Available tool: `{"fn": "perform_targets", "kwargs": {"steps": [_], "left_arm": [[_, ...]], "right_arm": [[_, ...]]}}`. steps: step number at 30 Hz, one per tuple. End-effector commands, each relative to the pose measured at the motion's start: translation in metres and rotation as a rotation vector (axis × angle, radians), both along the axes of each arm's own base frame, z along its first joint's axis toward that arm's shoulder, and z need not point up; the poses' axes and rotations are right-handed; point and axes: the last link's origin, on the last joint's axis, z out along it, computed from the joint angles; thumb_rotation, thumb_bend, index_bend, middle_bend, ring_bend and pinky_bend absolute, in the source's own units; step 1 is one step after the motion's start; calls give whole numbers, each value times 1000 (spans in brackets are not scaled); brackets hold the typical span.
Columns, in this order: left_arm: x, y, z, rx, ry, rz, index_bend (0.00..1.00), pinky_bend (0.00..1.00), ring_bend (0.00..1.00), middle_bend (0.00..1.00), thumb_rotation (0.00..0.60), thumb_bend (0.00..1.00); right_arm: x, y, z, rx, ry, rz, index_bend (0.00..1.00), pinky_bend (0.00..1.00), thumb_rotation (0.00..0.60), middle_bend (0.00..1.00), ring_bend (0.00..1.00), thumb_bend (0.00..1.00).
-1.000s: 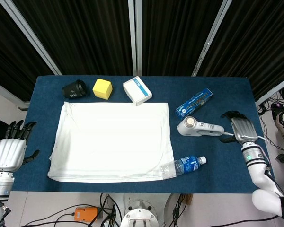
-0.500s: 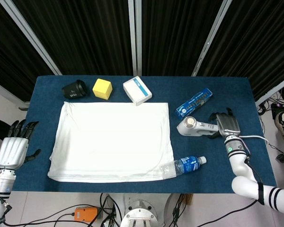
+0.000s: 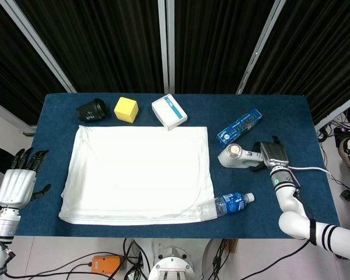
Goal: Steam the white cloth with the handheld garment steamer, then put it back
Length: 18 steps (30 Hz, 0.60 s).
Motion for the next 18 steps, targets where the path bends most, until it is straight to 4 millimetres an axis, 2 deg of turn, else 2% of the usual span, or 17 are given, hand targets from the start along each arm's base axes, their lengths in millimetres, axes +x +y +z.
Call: {"fn": "perform_targets", "kwargs": {"steps": [1, 18], "left_arm": [[-1, 0, 0, 0, 0, 2, 86, 0, 20, 132, 600, 147], [-4, -3, -4, -7, -9, 14, 86, 0, 19, 132, 600, 147]], "right_arm": [[0, -1, 0, 0, -3, -1, 552, 7, 600, 524, 510, 107], [-2, 4, -10, 39, -63, -33, 592, 45, 600, 562, 595, 107]]}}
